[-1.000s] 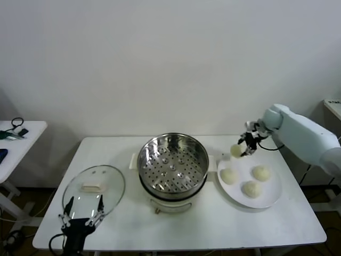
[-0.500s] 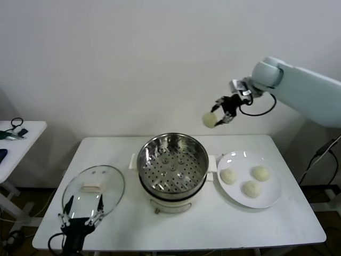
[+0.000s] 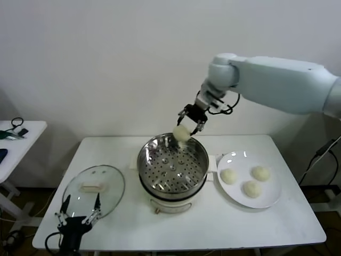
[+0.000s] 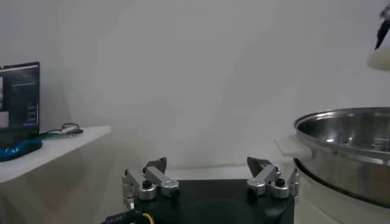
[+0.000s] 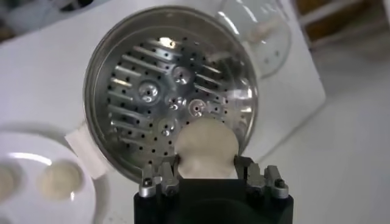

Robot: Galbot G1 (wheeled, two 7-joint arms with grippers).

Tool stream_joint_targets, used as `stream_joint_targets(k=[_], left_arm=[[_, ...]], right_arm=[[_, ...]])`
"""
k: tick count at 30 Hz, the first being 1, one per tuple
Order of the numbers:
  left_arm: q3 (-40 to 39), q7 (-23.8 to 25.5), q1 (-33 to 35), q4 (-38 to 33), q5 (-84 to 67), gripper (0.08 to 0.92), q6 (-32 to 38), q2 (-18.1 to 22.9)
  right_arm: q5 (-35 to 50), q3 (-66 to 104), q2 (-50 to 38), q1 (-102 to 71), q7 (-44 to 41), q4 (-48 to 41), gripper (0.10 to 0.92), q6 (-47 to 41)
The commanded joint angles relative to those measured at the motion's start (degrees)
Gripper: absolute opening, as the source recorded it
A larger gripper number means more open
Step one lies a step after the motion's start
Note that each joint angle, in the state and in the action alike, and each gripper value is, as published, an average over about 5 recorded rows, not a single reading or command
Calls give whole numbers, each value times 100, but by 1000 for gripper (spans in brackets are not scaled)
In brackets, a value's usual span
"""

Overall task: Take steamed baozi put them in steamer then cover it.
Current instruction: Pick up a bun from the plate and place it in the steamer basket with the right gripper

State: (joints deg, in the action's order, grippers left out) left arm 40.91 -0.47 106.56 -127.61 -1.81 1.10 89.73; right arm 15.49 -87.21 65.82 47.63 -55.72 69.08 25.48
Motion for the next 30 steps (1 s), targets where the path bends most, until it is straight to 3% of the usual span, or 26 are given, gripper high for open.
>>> stream_joint_targets(k=[1,11,23,30], left_arm=[[3,1,-17,1,-14,823,-19,7],[51,2,-71,12,-94,823,-60,7],[47,-16,-49,7,-91,823,-52,7],[10,-20,-41,1,-38,823,-43,9]], right_arm=[[-2240,344,935,-1219,571,-1458,619,1812],[-2710,628,1374,-1986,678,-2301,619,2232],[-2629,666,1634,-2045,967,-2697,620,2404],[-1602,447,1421,-1368,743,-2326,760,2423]])
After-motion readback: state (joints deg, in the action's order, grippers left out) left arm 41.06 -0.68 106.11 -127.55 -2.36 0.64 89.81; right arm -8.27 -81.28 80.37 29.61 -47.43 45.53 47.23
